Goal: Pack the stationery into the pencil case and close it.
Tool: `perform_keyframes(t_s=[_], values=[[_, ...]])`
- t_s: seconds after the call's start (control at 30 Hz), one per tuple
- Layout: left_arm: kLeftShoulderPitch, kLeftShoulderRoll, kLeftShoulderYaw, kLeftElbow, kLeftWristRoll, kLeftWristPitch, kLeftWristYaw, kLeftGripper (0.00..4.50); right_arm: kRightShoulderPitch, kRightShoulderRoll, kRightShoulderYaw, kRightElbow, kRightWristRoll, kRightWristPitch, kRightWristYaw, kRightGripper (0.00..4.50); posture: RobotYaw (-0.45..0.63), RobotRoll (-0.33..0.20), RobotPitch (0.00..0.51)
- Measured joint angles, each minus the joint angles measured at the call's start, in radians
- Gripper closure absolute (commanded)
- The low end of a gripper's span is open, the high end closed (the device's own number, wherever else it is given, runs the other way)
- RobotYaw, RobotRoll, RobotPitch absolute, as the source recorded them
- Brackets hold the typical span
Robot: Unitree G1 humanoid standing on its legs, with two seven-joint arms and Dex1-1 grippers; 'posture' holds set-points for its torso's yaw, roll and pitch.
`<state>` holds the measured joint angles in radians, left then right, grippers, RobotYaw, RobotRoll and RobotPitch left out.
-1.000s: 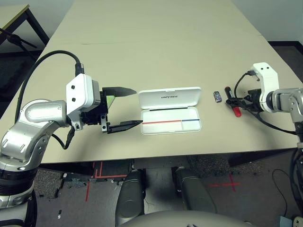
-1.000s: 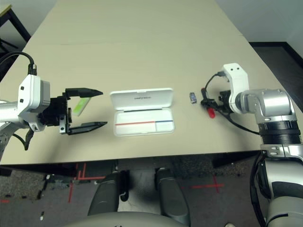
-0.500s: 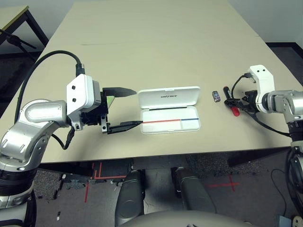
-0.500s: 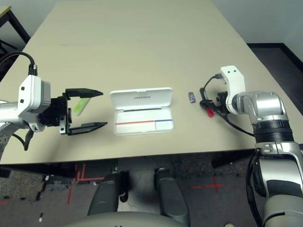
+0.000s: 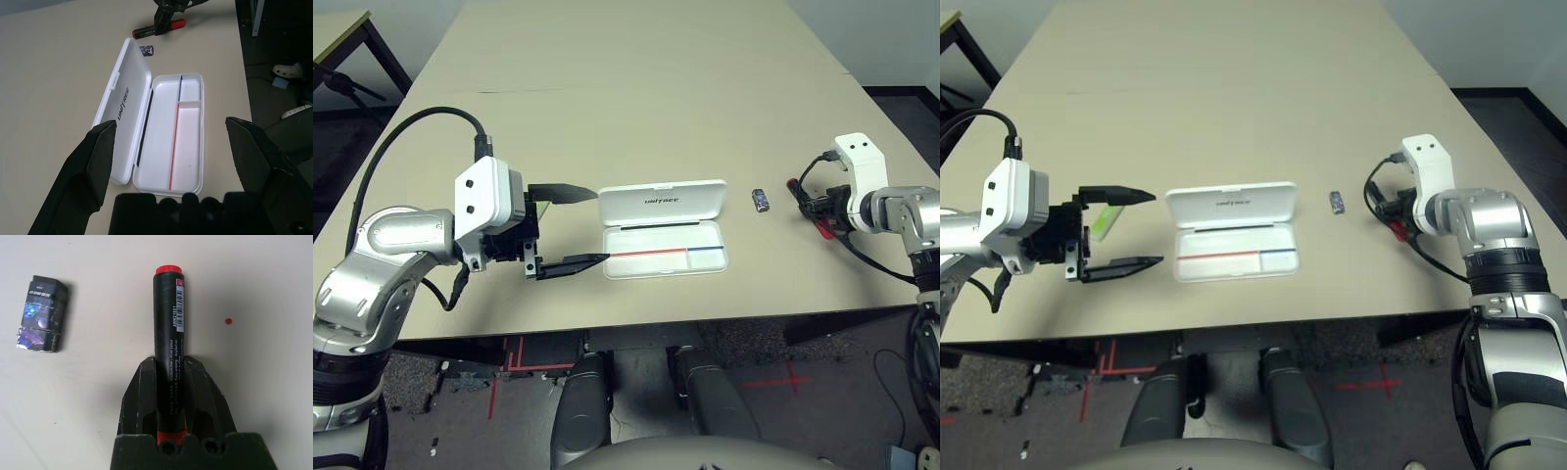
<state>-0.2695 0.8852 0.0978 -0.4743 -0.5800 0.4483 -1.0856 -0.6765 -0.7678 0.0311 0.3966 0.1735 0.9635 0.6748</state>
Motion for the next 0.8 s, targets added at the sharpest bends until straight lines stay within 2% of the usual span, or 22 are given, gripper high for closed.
perform_keyframes(t_s=[0.37,0.53,0.8], values=[[-0.006,0.000,-0.001,0.015,0.011,-0.006,-0.017,0.00,0.003,-0.215,0.074,-0.105,-0.012,-0.202,0.309,4.00,-0.04,0.000,0.147],[-0.008,0.002,-0.002,0.019,0.016,-0.008,-0.024,0.00,0.034,-0.338,0.115,-0.212,-0.011,-0.341,0.557,4.00,-0.05,0.000,0.153],[-0.023,0.002,-0.003,0.036,0.028,-0.018,-0.042,0.00,0.053,-0.358,0.118,-0.331,0.067,-0.425,0.831,4.00,-0.06,0.000,0.156]])
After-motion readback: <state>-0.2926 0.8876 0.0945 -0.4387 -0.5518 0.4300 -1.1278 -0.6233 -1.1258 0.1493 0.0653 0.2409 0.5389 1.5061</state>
